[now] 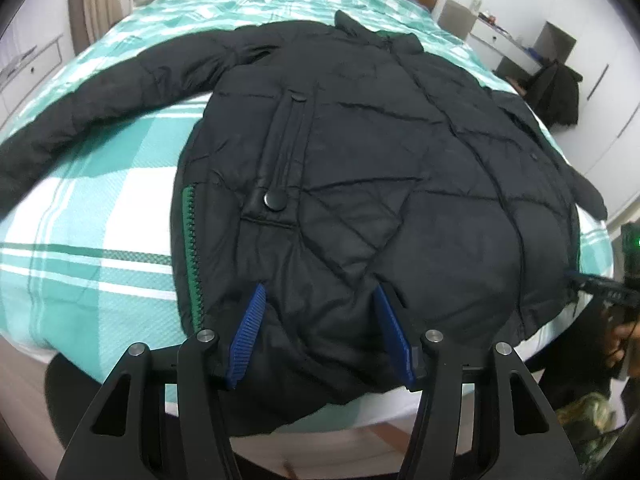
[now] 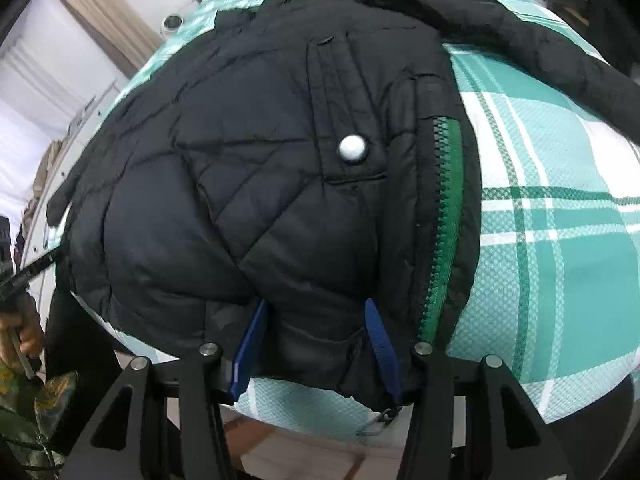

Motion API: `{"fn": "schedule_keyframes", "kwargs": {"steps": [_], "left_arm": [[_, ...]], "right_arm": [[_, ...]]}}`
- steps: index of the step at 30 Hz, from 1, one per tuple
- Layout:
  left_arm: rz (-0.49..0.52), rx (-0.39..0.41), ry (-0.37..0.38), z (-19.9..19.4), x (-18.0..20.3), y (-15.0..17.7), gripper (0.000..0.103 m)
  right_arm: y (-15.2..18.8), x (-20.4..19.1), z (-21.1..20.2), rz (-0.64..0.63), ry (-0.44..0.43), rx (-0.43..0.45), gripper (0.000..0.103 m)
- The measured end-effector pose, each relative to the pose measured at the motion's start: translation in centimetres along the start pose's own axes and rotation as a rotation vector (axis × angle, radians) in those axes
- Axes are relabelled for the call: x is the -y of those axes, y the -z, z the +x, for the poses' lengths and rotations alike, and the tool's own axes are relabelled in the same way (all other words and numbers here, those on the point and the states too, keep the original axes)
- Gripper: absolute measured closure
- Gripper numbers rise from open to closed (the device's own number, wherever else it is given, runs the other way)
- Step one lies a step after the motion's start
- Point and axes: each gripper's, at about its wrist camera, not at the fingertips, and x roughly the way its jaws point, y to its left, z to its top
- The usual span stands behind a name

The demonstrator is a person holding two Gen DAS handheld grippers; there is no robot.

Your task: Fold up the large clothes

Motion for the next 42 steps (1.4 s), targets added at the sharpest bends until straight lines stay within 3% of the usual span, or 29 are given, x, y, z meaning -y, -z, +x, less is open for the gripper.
{"fn": "schedule_keyframes", "kwargs": {"steps": [3, 7, 9, 12, 16, 20, 23, 28, 31, 34, 36, 40, 41, 42], "left_arm": [[0.0, 0.022, -0.006, -1.1, -0.1, 0.1, 0.038], [-0.025, 0.049, 0.003, -1.4, -0.3, -0.1, 0.035], [-0.031, 0.048, -0.001, -0.8, -0.2, -0.2, 0.032], [-0.024, 0.029, -0.033, -0.3, 0.3, -0.3, 0.032], [0.016, 0.063, -0.078, -1.8, 0.5, -0.2, 0.025], [0.004, 0.092, -0.089, -2.7, 0.3, -0.8, 0.023], [-0.025, 0.121, -0.066, -3.3, 0.4, -1.6, 0.022], [-0.019, 0.149, -0.068, -3.7, 1.4, -2.4, 0.018], [-0.001, 0.152, -0.093, -3.9, 1.7, -2.3, 0.017], [-0.022, 0.146, -0.089, -3.9, 1.4, -2.2, 0.017], [-0.044, 0.132, -0.084, -3.7, 1.2, -2.2, 0.017], [-0.052, 0.128, -0.089, -3.6, 1.2, -2.2, 0.017], [-0.047, 0.128, -0.093, -3.6, 1.3, -2.2, 0.017], [-0.047, 0.126, -0.096, -3.6, 1.3, -2.2, 0.017]], "right_arm": [[0.2, 0.2, -2.6, 0.001, -0.027, 0.005, 0.051], [0.4, -0.6, -5.3, -0.052, -0.008, 0.079, 0.051], [0.0, -0.1, -4.3, -0.035, -0.01, 0.076, 0.051], [0.5, 1.1, -0.2, 0.021, 0.003, -0.024, 0.051], [0.6, 0.8, -1.4, 0.013, -0.004, 0.014, 0.051], [0.9, 1.8, -5.2, 0.042, -0.007, 0.13, 0.049], [-0.6, 5.2, -8.6, 0.125, 0.015, 0.269, 0.035], [-2.4, 14.5, -11.8, 0.354, 0.077, 0.43, 0.034], [-2.9, 22.2, -12.9, 0.601, 0.091, 0.524, 0.034], [-4.1, 29.6, -12.1, 0.781, 0.06, 0.525, 0.034], [-4.5, 32.4, -11.0, 0.874, 0.076, 0.523, 0.034], [-5.3, 35.4, -10.2, 0.999, 0.068, 0.62, 0.034], [-5.8, 35.5, -10.2, 0.994, 0.079, 0.64, 0.035], [-6.2, 35.1, -10.0, 0.984, 0.098, 0.644, 0.052]]}}
